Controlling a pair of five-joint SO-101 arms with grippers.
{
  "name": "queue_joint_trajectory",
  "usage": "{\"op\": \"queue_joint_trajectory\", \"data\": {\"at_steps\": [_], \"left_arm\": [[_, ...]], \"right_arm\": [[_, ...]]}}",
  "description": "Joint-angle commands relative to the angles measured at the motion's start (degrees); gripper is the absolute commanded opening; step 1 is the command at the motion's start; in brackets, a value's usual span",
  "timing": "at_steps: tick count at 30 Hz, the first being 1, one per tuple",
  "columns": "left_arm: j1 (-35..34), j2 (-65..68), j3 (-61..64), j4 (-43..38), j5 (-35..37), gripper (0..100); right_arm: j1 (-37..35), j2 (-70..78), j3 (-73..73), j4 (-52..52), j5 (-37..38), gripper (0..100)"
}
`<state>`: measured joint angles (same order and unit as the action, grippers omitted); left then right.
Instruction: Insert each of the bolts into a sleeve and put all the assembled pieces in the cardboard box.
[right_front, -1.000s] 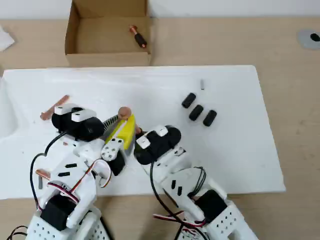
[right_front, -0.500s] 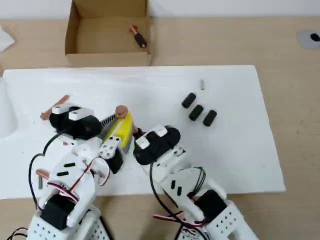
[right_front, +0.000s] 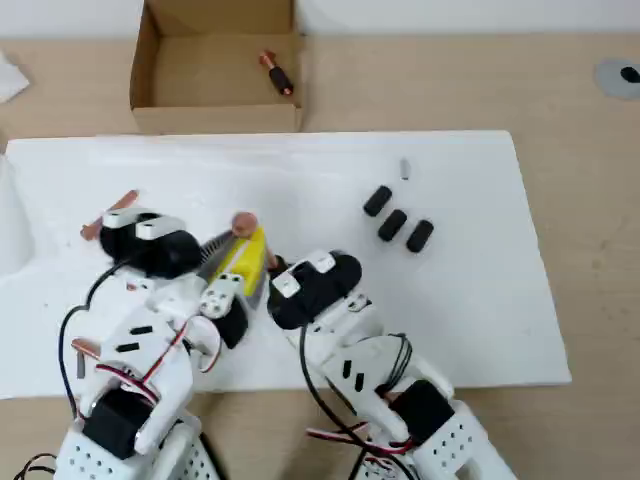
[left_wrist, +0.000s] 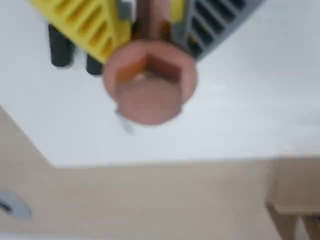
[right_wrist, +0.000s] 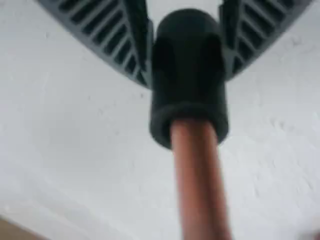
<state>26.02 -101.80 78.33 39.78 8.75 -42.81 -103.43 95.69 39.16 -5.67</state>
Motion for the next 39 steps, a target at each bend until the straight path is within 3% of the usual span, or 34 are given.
{"op": "queue_joint_trajectory", "data": {"at_steps": [1, 28, 39], "left_arm": [[1.32, -0.31, -1.85, -0.53, 0.53, 0], [1.23, -0.31, -1.85, 3.16, 0.44, 9], [1.41, -0.31, -12.4, 20.22, 2.99, 15]], "right_arm": [[-0.75, -4.62, -0.57, -1.32, -0.26, 0.9], [-0.75, -4.62, -0.4, -0.97, -0.26, 0.9], [1.89, -4.53, -0.22, -1.32, -0.18, 0.9]]}}
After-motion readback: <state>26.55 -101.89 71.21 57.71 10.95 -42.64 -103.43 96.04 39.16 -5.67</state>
